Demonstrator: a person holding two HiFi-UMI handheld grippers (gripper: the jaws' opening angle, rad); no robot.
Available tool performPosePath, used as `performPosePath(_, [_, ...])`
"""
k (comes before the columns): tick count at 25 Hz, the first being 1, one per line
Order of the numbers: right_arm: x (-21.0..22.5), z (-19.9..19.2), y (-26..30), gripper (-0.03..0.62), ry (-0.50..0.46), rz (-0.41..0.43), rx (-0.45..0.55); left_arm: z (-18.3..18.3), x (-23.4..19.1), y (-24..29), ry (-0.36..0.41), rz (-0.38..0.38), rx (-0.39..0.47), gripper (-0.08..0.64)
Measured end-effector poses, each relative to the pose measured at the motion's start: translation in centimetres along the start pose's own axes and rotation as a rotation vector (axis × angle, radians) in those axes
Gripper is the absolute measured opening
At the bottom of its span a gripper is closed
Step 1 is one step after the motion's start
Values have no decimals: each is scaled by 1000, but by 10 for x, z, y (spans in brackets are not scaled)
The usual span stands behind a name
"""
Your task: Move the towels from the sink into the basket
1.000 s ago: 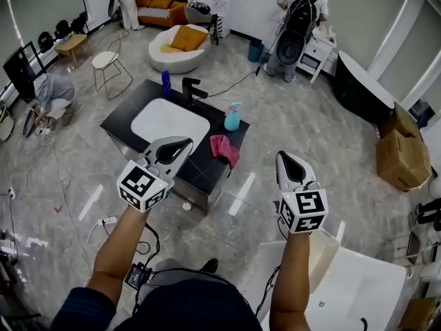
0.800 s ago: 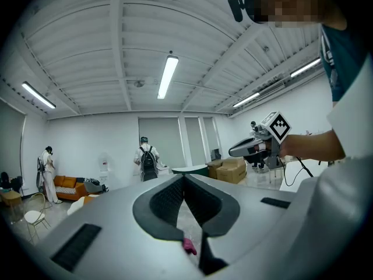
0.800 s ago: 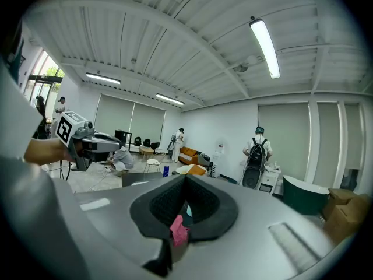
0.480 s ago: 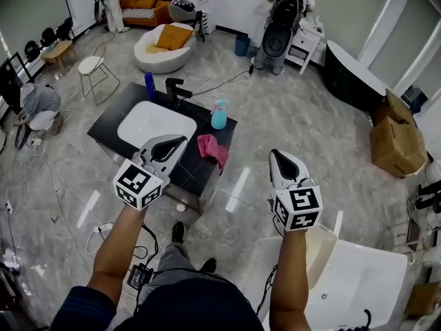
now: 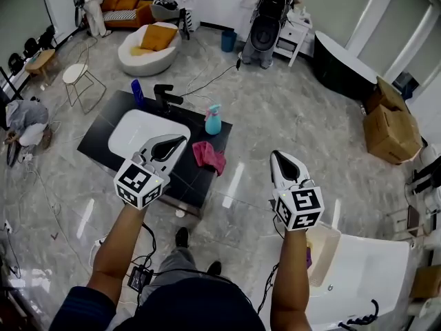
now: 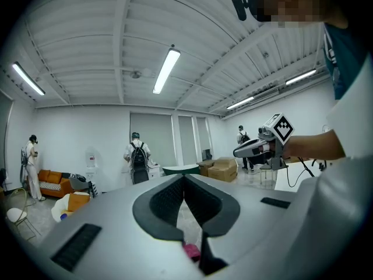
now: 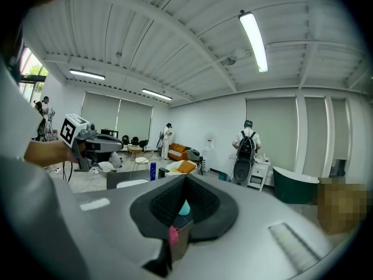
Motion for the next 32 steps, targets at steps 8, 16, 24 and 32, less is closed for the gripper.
performPosePath(8, [11, -25, 42, 9, 38, -27, -25, -29, -33, 36, -18, -37, -39, 8])
performPosePath(16, [23, -68, 84, 11, 95, -30, -68, -76, -49, 74, -35, -78, -113, 8])
performPosePath(24, [24, -117, 126, 11, 149, -16, -127, -126, -65, 106, -69, -106, -182, 8])
performPosePath(32, [20, -170, 160, 11, 204, -1, -181, -183, -76, 135, -111, -122, -250, 22])
Point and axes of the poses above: the fingertips, and each gripper's own axes: y forward along the fingers, x to its right, z out of its top, the point moved 2 cm from there along -y, backward along the fingers, and after that the axes turned 5 degrees about -x, right-handed, at the moved point
